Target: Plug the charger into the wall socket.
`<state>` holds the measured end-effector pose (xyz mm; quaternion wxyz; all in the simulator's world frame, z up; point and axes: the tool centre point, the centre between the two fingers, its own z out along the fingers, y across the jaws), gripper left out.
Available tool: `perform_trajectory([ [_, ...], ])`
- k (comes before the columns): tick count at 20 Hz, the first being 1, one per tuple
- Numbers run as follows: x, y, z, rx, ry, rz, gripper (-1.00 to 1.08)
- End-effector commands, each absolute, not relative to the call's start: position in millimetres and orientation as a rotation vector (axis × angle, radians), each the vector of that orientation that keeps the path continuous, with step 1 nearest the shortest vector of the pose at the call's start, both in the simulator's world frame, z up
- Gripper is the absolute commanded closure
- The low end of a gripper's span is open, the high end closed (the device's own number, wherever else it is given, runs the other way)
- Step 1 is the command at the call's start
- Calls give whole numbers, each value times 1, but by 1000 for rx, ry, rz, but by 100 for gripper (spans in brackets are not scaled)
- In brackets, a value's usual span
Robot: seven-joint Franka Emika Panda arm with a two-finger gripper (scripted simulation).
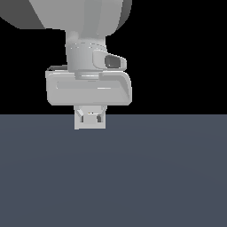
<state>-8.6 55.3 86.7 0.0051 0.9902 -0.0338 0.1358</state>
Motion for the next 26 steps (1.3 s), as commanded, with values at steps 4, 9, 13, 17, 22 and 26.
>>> perform_trajectory([
  [4,-3,62,95,3115,40,424,108],
  [9,-1,67,99,3121,123,422,108],
  [13,0,69,100,3123,157,421,108],
  [17,0,69,100,3123,162,419,108],
  [22,0,69,100,3123,156,419,108],
  [26,0,69,100,3123,156,419,108],
])
